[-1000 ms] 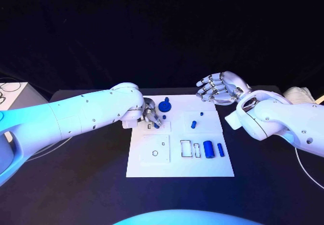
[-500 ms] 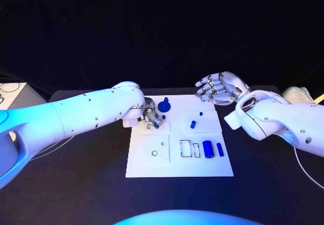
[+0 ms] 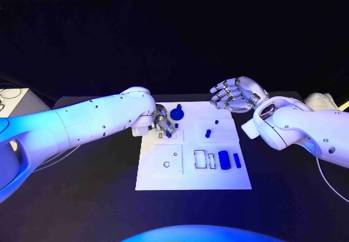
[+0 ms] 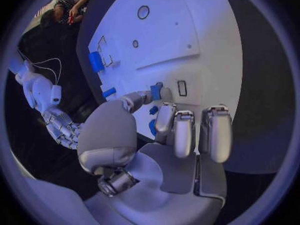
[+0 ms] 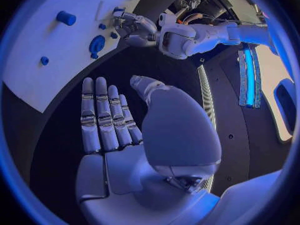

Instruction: Assemble the parts on the task board

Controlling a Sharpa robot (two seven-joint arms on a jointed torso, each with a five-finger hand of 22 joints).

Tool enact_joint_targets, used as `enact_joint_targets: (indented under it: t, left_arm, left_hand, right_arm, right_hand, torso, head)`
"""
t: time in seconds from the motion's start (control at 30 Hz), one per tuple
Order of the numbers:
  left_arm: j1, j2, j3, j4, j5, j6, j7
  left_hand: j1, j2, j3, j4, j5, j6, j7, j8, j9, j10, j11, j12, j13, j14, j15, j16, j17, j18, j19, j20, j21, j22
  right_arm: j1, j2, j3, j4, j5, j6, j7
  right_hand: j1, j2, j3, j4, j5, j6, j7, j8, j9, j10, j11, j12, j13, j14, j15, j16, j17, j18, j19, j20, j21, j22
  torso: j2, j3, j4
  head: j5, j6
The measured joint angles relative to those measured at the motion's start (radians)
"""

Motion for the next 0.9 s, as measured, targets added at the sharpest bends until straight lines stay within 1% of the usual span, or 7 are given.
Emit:
enact_joint_targets:
  t: [0.1,0.17,0.23,0.6,0.67,0.9]
  left_arm:
    - [0.000,0.000,0.000,0.000,0.000,0.001,0.000]
    - [0.000,0.000,0.000,-0.001,0.000,0.002,0.000]
    - [0.000,0.000,0.000,-0.001,0.002,0.004,0.000]
    - [0.001,-0.004,0.002,-0.004,0.016,0.013,0.003]
    - [0.002,-0.004,0.002,-0.004,0.018,0.016,0.003]
    - [0.004,-0.004,0.003,-0.004,0.019,0.027,0.003]
  left_hand:
    - [0.000,0.000,-0.003,-0.003,-0.003,0.000,0.000,0.000,-0.001,0.000,0.000,0.000,-0.001,0.000,0.000,0.000,0.000,0.000,0.000,0.000,0.000,0.000]
    - [0.000,0.000,-0.003,-0.003,-0.003,0.000,0.000,-0.001,-0.001,0.000,0.000,0.000,-0.001,0.000,0.000,0.000,0.000,0.000,0.000,0.000,0.000,0.000]
    - [0.000,0.000,-0.003,-0.003,-0.003,0.000,0.000,-0.005,-0.001,0.000,0.000,0.000,-0.001,0.000,0.000,0.000,0.000,0.000,0.000,0.000,0.000,0.000]
    - [0.000,0.000,-0.006,-0.006,-0.006,0.000,0.000,-0.012,-0.003,0.000,0.000,0.000,-0.004,0.000,0.000,0.000,0.000,0.000,0.000,0.000,0.000,0.000]
    - [0.000,0.000,-0.008,-0.008,-0.006,0.000,0.000,-0.013,-0.003,0.000,0.000,0.000,-0.004,0.000,0.000,0.000,0.000,0.000,0.000,0.000,0.000,0.000]
    - [0.000,0.000,-0.008,-0.008,-0.009,0.000,0.000,-0.014,-0.002,0.000,0.000,0.000,-0.004,0.000,0.000,0.000,0.000,0.000,0.000,0.000,0.000,0.000]
  right_arm:
    - [0.000,0.000,0.000,0.000,0.000,0.001,0.000]
    - [0.000,0.001,0.000,-0.001,0.000,0.002,0.000]
    - [0.000,0.001,0.000,-0.001,0.000,0.004,0.000]
    - [-0.002,0.002,0.000,-0.002,0.000,0.011,-0.002]
    - [-0.002,0.002,0.000,-0.003,0.000,0.012,-0.002]
    - [-0.002,0.003,0.000,-0.003,0.000,0.016,-0.003]
  right_hand:
    - [0.000,0.000,0.003,-0.003,0.000,-0.002,0.002,0.000,0.000,0.000,0.000,0.000,-0.001,0.000,0.000,-0.001,-0.002,0.000,0.000,0.000,0.000,-0.002]
    - [0.000,0.000,0.003,-0.003,0.000,-0.002,0.002,0.000,0.000,-0.004,0.004,0.000,-0.002,0.000,0.000,-0.004,-0.002,0.000,0.000,0.000,0.000,-0.003]
    - [0.000,0.000,0.003,-0.003,0.000,-0.002,0.002,0.000,0.000,-0.004,0.004,0.000,-0.002,-0.004,0.004,-0.004,-0.002,0.000,0.000,0.000,0.000,-0.005]
    - [0.000,0.000,0.000,-0.006,0.000,-0.002,0.002,0.000,-0.001,-0.004,0.004,0.000,-0.003,-0.004,0.004,-0.008,-0.005,0.000,-0.006,0.001,0.000,-0.010]
    - [0.000,0.000,0.000,-0.005,0.000,-0.006,-0.001,0.000,-0.001,-0.004,0.004,0.000,-0.005,-0.004,0.004,-0.008,-0.005,0.000,-0.007,0.000,0.000,-0.011]
    - [0.000,0.000,0.000,-0.005,0.000,-0.006,-0.001,0.000,-0.001,-0.004,0.004,0.000,-0.005,-0.004,0.004,-0.008,-0.006,0.000,-0.007,0.000,0.000,-0.013]
  torso:
    - [0.000,-0.0005,0.0000]
    - [0.000,-0.0004,-0.0001]
    - [0.000,-0.0005,-0.0001]
    - [0.000,-0.0011,-0.0007]
    - [0.000,-0.0010,-0.0007]
    - [0.000,-0.0009,-0.0008]
  head:
    - [0.000,-0.001]
    - [0.000,-0.001]
    - [0.000,0.000]
    - [-0.001,0.001]
    - [-0.001,0.001]
    - [-0.002,-0.002]
